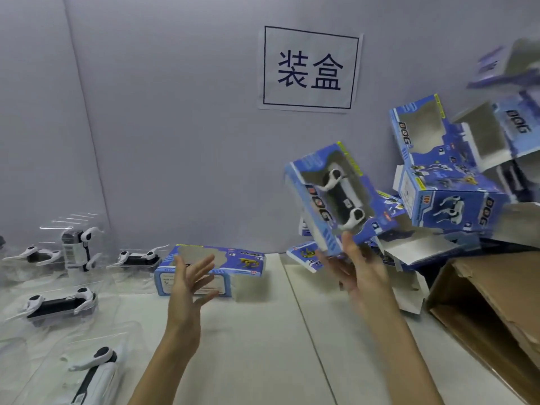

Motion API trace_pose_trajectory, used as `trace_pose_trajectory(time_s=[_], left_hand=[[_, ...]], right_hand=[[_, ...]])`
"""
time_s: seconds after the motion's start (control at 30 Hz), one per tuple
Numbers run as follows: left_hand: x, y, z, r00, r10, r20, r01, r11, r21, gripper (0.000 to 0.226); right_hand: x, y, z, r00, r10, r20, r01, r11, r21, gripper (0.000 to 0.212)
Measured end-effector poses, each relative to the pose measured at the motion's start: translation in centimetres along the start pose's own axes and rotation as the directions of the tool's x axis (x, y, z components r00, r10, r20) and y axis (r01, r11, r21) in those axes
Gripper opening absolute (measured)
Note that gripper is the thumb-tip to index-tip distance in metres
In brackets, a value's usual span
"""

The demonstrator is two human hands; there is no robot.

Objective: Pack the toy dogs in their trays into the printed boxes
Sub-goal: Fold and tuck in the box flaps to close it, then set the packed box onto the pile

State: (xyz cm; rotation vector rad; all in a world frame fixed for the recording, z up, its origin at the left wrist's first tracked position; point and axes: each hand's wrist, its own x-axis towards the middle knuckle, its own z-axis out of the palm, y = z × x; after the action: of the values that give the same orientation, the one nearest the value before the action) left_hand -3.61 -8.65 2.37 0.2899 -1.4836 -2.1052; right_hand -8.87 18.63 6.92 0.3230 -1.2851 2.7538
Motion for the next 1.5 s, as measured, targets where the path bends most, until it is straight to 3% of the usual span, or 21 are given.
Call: trace_pose_trajectory(time_s=[0.07, 0.17, 0.3, 0.37, 0.47, 0.57, 0.63, 0.73, 0.8, 0.87, 0.93, 1.0, 1.03, 1.13, 1.2, 1.33, 1.43, 1.5], left_hand=[[0.2, 0.2, -0.1, 0.999, -0.013, 0.036, 0.013, 1.000, 0.007, 0.071], [0.0, 0.1, 0.5, 0.992, -0.046, 0.116, 0.041, 0.998, 0.050, 0.072], [-0.5, -0.5, 1.5, 0.975, -0.105, 0.196, 0.086, 0.991, 0.106, 0.068], [-0.8, -0.6, 1.8, 0.969, -0.127, 0.213, 0.104, 0.988, 0.116, 0.068], [-1.2, -0.7, 2.1, 0.965, -0.141, 0.220, 0.116, 0.985, 0.124, 0.069], [-1.5, -0.7, 2.3, 0.965, -0.157, 0.210, 0.126, 0.980, 0.153, 0.073], [-1.4, -0.7, 2.2, 0.967, -0.160, 0.200, 0.129, 0.978, 0.162, 0.075], [-1.0, -0.8, 2.0, 0.972, -0.158, 0.172, 0.125, 0.975, 0.186, 0.071], [-0.9, -0.9, 1.9, 0.979, -0.149, 0.142, 0.116, 0.970, 0.215, 0.064], [-0.7, -1.2, 1.8, 0.984, -0.149, 0.098, 0.120, 0.961, 0.248, 0.059], [-0.6, -1.4, 1.8, 0.986, -0.161, 0.051, 0.142, 0.955, 0.260, 0.055], [-0.4, -1.7, 1.8, 0.984, -0.180, 0.006, 0.173, 0.953, 0.249, 0.050], [-0.4, -1.8, 1.8, 0.982, -0.191, -0.011, 0.188, 0.950, 0.248, 0.047], [-0.4, -2.1, 1.8, 0.974, -0.226, -0.034, 0.227, 0.939, 0.257, 0.038], [-0.4, -2.2, 1.8, 0.967, -0.252, -0.037, 0.253, 0.932, 0.259, 0.036], [-0.1, -2.5, 1.5, 0.959, -0.278, -0.050, 0.282, 0.925, 0.255, 0.034], [0.0, -2.8, 1.2, 0.964, -0.256, -0.073, 0.266, 0.929, 0.256, 0.025], [0.1, -3.1, 1.0, 0.981, -0.161, -0.111, 0.185, 0.946, 0.265, 0.024]], right_hand=[[-0.1, -1.4, 0.4, 0.967, -0.194, -0.164, 0.210, 0.974, 0.089, 0.066], [-0.6, -3.2, 0.4, 0.842, -0.352, -0.408, 0.434, 0.892, 0.125, 0.069], [-0.3, -6.0, -2.5, 0.633, -0.330, -0.701, 0.583, 0.799, 0.150, 0.065], [0.0, -7.5, -4.6, 0.620, -0.297, -0.726, 0.559, 0.817, 0.143, 0.072], [0.5, -8.8, -7.0, 0.690, -0.292, -0.663, 0.454, 0.887, 0.082, 0.069], [0.9, -8.0, -7.9, 0.671, -0.298, -0.679, 0.386, 0.922, -0.022, 0.043], [1.1, -6.4, -8.0, 0.668, -0.390, -0.634, 0.333, 0.918, -0.215, 0.029], [1.2, -3.2, -6.7, 0.702, -0.601, -0.382, 0.343, 0.755, -0.559, 0.023], [1.3, -1.1, -4.7, 0.756, -0.640, -0.137, 0.399, 0.617, -0.678, 0.026], [1.6, 1.2, -2.7, 0.845, -0.532, 0.053, 0.390, 0.544, -0.743, 0.028], [2.0, 3.8, -0.9, 0.932, -0.313, 0.184, 0.318, 0.459, -0.830, 0.023], [2.4, 6.7, 0.2, 0.958, -0.087, 0.273, 0.286, 0.331, -0.899, 0.014], [2.6, 8.1, 0.6, 0.949, 0.010, 0.316, 0.303, 0.258, -0.918, 0.023], [3.1, 11.9, 1.8, 0.891, 0.249, 0.381, 0.384, 0.038, -0.923, 0.077], [3.5, 13.6, 2.4, 0.894, 0.257, 0.366, 0.386, -0.030, -0.922, 0.084], [4.9, 15.4, 3.3, 0.934, 0.114, 0.339, 0.352, -0.122, -0.928, 0.052], [5.3, 15.8, 3.2, 0.944, 0.020, 0.328, 0.328, -0.040, -0.944, 0.048], [5.1, 15.5, 3.0, 0.953, -0.082, 0.291, 0.302, 0.197, -0.933, 0.048]])
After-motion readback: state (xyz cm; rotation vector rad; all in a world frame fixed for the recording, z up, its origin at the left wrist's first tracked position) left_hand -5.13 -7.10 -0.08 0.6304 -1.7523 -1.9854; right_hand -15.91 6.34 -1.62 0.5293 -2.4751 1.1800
